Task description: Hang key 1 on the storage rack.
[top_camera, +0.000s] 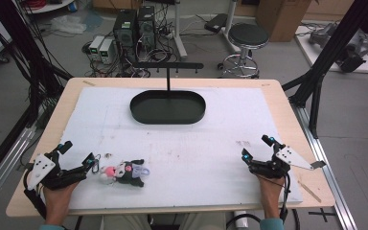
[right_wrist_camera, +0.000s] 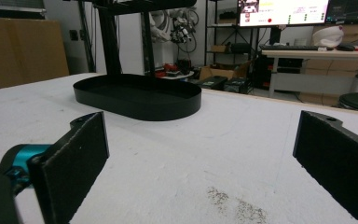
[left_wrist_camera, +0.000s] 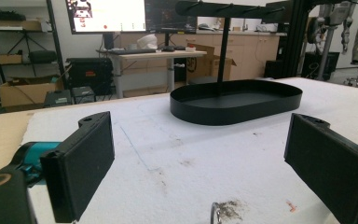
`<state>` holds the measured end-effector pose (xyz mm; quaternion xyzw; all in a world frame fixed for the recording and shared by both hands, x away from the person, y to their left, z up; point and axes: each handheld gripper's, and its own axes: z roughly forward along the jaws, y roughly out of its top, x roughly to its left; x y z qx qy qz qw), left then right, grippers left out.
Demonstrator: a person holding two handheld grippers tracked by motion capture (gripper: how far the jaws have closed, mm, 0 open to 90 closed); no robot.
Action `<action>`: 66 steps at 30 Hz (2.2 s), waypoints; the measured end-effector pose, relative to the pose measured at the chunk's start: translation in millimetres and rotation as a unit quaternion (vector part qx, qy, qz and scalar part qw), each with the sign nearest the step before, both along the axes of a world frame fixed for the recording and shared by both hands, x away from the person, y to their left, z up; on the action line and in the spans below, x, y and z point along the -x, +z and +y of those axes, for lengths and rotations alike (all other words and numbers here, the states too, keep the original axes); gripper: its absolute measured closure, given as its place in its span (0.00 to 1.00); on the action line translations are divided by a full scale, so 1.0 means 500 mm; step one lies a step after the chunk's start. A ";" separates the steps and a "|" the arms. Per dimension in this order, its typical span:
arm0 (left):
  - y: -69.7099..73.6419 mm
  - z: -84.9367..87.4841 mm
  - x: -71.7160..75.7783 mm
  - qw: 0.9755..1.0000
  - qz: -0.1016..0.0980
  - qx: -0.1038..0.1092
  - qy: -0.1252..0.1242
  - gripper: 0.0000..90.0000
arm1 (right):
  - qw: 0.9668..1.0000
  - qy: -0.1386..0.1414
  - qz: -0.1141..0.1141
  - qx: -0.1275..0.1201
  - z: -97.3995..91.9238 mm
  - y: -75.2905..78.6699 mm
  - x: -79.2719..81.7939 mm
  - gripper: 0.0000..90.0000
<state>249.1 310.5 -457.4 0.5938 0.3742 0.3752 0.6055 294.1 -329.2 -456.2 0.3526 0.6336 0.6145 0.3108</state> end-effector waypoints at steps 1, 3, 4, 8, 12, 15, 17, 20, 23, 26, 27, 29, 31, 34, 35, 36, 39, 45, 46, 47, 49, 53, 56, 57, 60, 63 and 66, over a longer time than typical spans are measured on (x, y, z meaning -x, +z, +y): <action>0.000 0.000 0.000 1.000 0.000 0.000 0.000 0.10 | 1.000 0.000 0.000 -0.001 0.000 0.000 0.000 0.03; 0.000 -0.001 0.000 1.000 -0.001 -0.001 0.000 0.10 | 1.000 0.001 0.000 -0.001 0.000 0.000 0.000 0.03; 0.000 0.000 0.000 1.000 -0.001 0.000 -0.001 0.10 | 1.000 0.001 -0.001 -0.001 0.000 0.000 0.000 0.03; 0.000 -0.001 0.002 1.000 -0.005 -0.001 0.001 0.10 | 1.000 0.000 -0.001 0.000 -0.001 0.000 -0.001 0.03; 0.000 0.000 0.000 1.000 0.001 -0.001 -0.001 0.10 | 1.000 0.001 0.002 0.000 0.000 0.000 -0.002 0.03; 0.000 0.000 0.000 1.000 0.001 0.000 -0.001 0.10 | 1.000 0.001 0.002 0.001 0.000 0.001 0.000 0.03; 0.001 0.000 0.000 1.000 -0.001 -0.003 -0.004 0.10 | 1.000 0.000 -0.003 0.005 0.001 0.000 -0.001 0.03; 0.002 -0.002 0.000 1.000 -0.001 -0.008 -0.008 0.09 | 1.000 0.001 0.001 0.000 0.000 0.000 -0.001 0.03; 0.008 -0.003 0.000 1.000 -0.002 -0.010 -0.017 0.09 | 1.000 0.001 0.001 0.000 0.000 0.000 -0.001 0.03; 0.021 -0.005 0.000 0.999 -0.003 -0.021 -0.026 0.09 | 1.000 0.001 0.001 0.001 0.000 0.000 -0.001 0.03; 0.041 -0.005 -0.002 0.999 0.001 -0.027 -0.044 0.09 | 1.000 0.001 -0.002 0.004 0.000 0.000 -0.002 0.03; 0.064 -0.007 -0.005 0.997 0.017 -0.031 -0.070 0.09 | 1.000 0.001 -0.002 0.004 0.000 0.000 -0.001 0.03; 0.076 -0.009 -0.006 0.996 0.021 -0.038 -0.082 0.09 | 1.000 0.001 -0.002 0.004 0.000 0.000 -0.001 0.03; 0.119 -0.023 -0.012 0.989 0.029 -0.086 -0.119 0.09 | 1.000 0.001 -0.003 0.005 0.001 0.000 -0.001 0.03; 0.129 -0.026 -0.014 0.986 0.033 -0.095 -0.132 0.09 | 1.000 0.001 -0.003 0.005 0.001 0.000 -0.001 0.03; 0.138 -0.029 -0.016 0.984 0.035 -0.103 -0.142 0.09 | 1.000 0.001 -0.003 0.005 0.001 0.000 -0.001 0.03; 0.162 -0.035 -0.022 0.977 0.045 -0.126 -0.167 0.09 | 1.000 0.001 -0.003 0.005 0.000 0.000 -0.001 0.03; 0.187 -0.036 -0.029 0.960 0.070 -0.170 -0.212 0.09 | 1.000 0.001 -0.001 0.004 0.001 0.000 0.000 0.03; 0.188 -0.038 -0.029 0.956 0.077 -0.178 -0.218 0.09 | 1.000 0.001 -0.002 0.004 0.001 0.000 0.000 0.03; 0.189 -0.039 -0.030 0.953 0.082 -0.188 -0.224 0.09 | 1.000 0.001 -0.001 0.004 0.001 0.000 0.000 0.03; 0.190 -0.041 -0.031 0.945 0.092 -0.207 -0.234 0.09 | 1.000 0.001 -0.001 0.004 0.001 0.000 0.000 0.03; 0.189 -0.049 -0.037 0.933 0.113 -0.226 -0.255 0.09 | 1.000 0.001 -0.002 0.004 0.001 0.000 -0.001 0.03; 0.186 -0.058 -0.041 0.920 0.120 -0.255 -0.271 0.09 | 1.000 0.001 -0.002 0.004 0.001 0.000 -0.001 0.03; 0.184 -0.062 -0.043 0.916 0.125 -0.264 -0.276 0.09 | 1.000 0.001 -0.001 0.005 0.001 0.000 0.000 0.03; 0.175 -0.075 -0.049 0.902 0.143 -0.288 -0.286 0.09 | 1.000 0.001 -0.001 0.004 0.001 0.000 0.000 0.03; 0.165 -0.087 -0.056 0.888 0.164 -0.310 -0.297 0.09 | 1.000 0.001 -0.001 0.004 0.001 0.000 0.000 0.03; 0.157 -0.097 -0.063 0.878 0.186 -0.318 -0.305 0.09 | 1.000 0.001 -0.001 0.004 0.001 0.000 -0.001 0.03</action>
